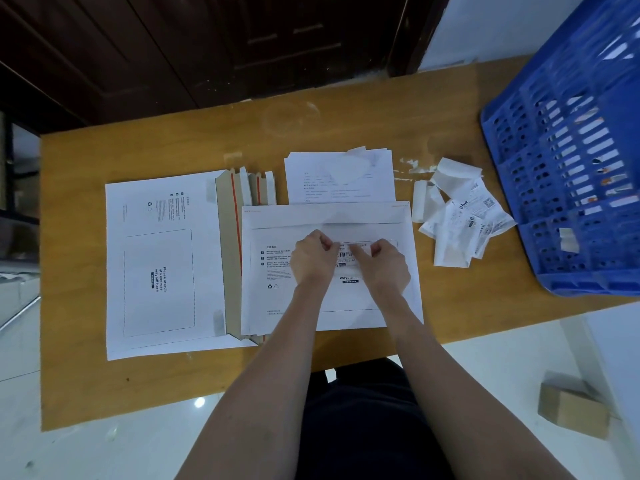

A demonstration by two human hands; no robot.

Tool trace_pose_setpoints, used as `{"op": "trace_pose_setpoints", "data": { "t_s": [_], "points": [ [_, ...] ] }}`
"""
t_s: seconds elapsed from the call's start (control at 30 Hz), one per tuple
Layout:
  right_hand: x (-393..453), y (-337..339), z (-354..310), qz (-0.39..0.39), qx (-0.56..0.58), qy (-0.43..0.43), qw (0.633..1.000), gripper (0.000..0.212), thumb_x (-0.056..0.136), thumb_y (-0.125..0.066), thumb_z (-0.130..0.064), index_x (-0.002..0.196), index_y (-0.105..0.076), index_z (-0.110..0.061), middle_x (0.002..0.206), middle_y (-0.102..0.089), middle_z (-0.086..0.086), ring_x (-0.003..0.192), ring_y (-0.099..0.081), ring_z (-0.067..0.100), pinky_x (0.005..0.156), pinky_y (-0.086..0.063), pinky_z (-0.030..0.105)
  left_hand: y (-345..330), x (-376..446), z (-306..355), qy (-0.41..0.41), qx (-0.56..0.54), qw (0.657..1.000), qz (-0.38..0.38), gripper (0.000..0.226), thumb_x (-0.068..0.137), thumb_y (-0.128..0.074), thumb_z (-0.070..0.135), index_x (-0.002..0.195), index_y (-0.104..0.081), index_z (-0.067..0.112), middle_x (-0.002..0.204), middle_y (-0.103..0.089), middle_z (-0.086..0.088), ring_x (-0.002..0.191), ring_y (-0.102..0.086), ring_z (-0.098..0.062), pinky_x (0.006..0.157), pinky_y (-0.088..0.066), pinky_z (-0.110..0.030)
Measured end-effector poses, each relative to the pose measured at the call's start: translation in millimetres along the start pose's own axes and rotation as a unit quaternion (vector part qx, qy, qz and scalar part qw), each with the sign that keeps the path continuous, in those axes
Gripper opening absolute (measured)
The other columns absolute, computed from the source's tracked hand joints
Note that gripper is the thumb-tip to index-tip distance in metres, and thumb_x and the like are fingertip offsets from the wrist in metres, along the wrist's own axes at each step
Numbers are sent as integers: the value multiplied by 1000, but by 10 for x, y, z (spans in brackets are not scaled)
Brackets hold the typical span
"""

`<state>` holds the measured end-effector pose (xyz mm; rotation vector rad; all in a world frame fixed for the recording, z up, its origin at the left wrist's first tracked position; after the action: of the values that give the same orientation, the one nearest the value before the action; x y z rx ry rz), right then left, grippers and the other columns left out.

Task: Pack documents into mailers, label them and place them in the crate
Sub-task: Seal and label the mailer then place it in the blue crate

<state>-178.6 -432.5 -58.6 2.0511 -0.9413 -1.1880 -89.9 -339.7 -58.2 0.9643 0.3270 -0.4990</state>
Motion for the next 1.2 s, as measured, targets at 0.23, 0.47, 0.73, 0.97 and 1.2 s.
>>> {"op": "trace_pose_setpoints", "data": {
  "t_s": [0.23,0.47,0.73,0.97,1.2],
  "points": [
    [15,-29,1,-3,8,-12,1000,38,85,-60,-55,73,-49,-20,60,-51,-8,51,-46,8,46,-30,21,-20,-7,2,-6,21,1000,3,17,89,-63,34,92,-64,17,85,-68,1,75,-63,-17,61,-48,-26],
    [41,-61,7,1,-2,-19,1000,39,85,-58,-56,74,-51,-19,63,-54,-6,53,-47,10,48,-32,21,-38,17,13,-6,36,999,0,17,90,-62,34,92,-63,17,87,-69,0,78,-64,-19,62,-48,-27],
    [48,-71,-3,5,-24,-10,1000,41,86,-57,-57,74,-50,-19,64,-54,-6,54,-49,11,48,-32,21,-43,21,26,2,49,999,0,17,90,-62,34,93,-63,17,88,-69,0,78,-65,-20,59,-46,-25],
    [65,-6,-40,34,-180,49,982,49,86,-45,-67,79,-54,-19,69,-60,-3,62,-53,17,68,-28,30,9,65,29,10,152,988,-1,40,87,-60,51,101,-55,14,90,-68,-5,82,-67,-24,64,-47,-30],
    [149,-37,-70,5,-186,13,982,72,66,-53,-83,96,-47,-17,84,-58,-2,81,-58,19,91,-34,42,65,121,7,59,122,991,-22,53,77,-65,62,99,-58,15,91,-67,-3,84,-65,-23,65,-46,-29]
  ]
}}
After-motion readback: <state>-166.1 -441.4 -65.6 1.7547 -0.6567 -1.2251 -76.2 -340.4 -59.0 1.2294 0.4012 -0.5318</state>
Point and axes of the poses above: each hand's wrist, its own x-axis towards the middle knuckle, its own y-axis out of the back of the hand, z = x × y, the point moved 2 cm from there along x, towards the middle knuckle
